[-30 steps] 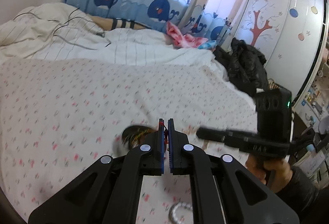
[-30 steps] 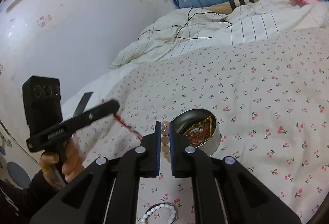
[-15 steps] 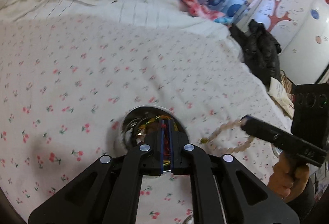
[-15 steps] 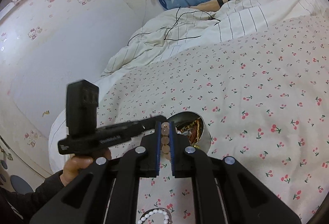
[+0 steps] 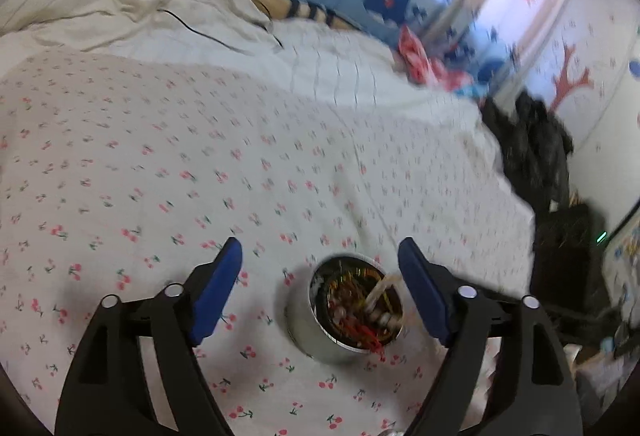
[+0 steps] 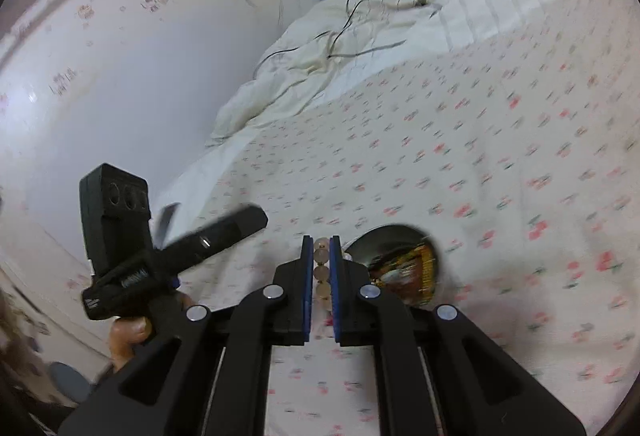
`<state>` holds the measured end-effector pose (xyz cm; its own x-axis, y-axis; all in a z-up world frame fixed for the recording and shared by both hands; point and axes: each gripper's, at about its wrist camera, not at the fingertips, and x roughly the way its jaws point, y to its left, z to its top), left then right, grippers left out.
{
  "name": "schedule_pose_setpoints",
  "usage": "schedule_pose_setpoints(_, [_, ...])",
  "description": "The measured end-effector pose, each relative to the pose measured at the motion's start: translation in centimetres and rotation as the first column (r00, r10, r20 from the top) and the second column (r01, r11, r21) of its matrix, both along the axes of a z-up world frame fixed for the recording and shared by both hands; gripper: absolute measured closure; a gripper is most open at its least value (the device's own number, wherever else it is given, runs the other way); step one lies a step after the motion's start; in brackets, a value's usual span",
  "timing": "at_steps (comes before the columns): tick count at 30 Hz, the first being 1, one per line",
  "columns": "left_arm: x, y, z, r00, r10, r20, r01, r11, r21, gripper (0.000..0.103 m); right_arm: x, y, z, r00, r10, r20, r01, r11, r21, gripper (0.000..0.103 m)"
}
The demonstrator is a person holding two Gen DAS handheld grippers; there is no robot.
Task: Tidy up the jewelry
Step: 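Drop the red string into the tin with the left tool while the right tool drops the gold beads in, then grasp the white bead bracelet with the right tool while the left tool grasps the silver bangle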
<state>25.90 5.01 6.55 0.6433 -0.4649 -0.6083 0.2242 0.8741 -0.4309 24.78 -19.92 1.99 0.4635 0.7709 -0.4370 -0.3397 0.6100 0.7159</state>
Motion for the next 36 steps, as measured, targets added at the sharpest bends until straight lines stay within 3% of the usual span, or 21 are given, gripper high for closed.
schedule_pose_setpoints(2, [0.1, 1.1, 0.5, 1.000, 0.026, 0.004, -0.025, 0.999, -0.045, 0.024, 0.6, 0.6, -0.6, 1.000, 0.007, -0.030, -0.008, 1.000, -0.029, 0.094])
schedule_pose_setpoints(3, [0.1, 1.4, 0.6, 1.000, 0.029, 0.005, -0.028, 0.998, -0.057, 0.024, 0.8, 1.3, -0.8, 1.000, -0.020, -0.024, 0.017, 0.991, -0.133, 0.093])
schedule_pose_setpoints(5, [0.1, 1.8, 0.7, 0.999, 0.037, 0.006, -0.036, 0.997, -0.063, 0.024, 0.9, 2.2, -0.9, 0.999, -0.041, 0.007, 0.041, 0.961, -0.272, 0.076])
schedule_pose_setpoints(6, [0.2, 1.9, 0.6, 0.999, 0.033, 0.002, -0.033, 0.997, -0.067, 0.024, 0.7, 2.8, -1.0, 0.998, -0.060, 0.034, 0.068, 0.931, -0.360, 0.062])
schedule_pose_setpoints(8, [-0.1, 1.8, 0.4, 1.000, 0.026, -0.003, -0.026, 0.997, -0.071, 0.023, 0.4, 3.0, -1.1, 0.996, -0.068, 0.065, 0.090, 0.902, -0.422, 0.060])
schedule_pose_setpoints(14, [-0.4, 0.3, 0.0, 1.000, -0.024, -0.008, 0.024, 0.999, -0.038, 0.023, 0.1, 1.3, -0.3, 0.989, -0.112, 0.099, 0.142, 0.914, -0.380, 0.058])
schedule_pose_setpoints(18, [-0.6, -0.5, -0.1, 0.999, -0.035, -0.002, 0.035, 0.999, 0.019, 0.023, 0.4, -1.0, -0.6, 0.992, -0.126, 0.021, 0.127, 0.969, -0.211, 0.058])
schedule_pose_setpoints(20, [-0.7, -1.0, -0.4, 0.999, -0.035, -0.004, 0.036, 0.997, 0.069, 0.022, 0.5, -1.2, -0.6, 0.992, -0.126, 0.000, 0.123, 0.972, -0.201, 0.058])
schedule_pose_setpoints(24, [-2.2, -1.9, -0.7, 0.998, -0.067, -0.021, 0.069, 0.985, 0.156, 0.021, -1.9, -1.3, 0.4, 0.995, -0.095, 0.008, 0.094, 0.955, -0.283, 0.053])
schedule_pose_setpoints(29, [-6.6, -2.8, -2.3, 0.985, -0.157, -0.074, 0.169, 0.965, 0.200, 0.017, -8.0, -1.5, -0.1, 1.000, -0.006, 0.019, 0.014, 0.892, -0.452, 0.046])
schedule_pose_setpoints(33, [-11.0, -4.3, -4.3, 0.953, -0.276, -0.126, 0.300, 0.921, 0.249, 0.017, -11.1, -2.4, -1.5, 1.000, -0.006, 0.000, 0.005, 0.836, -0.548, 0.045])
schedule_pose_setpoints(36, [-15.3, -5.9, -4.7, 0.932, -0.351, -0.094, 0.360, 0.861, 0.359, 0.017, -12.6, -3.0, -1.5, 1.000, -0.001, 0.000, 0.001, 0.848, -0.530, 0.045])
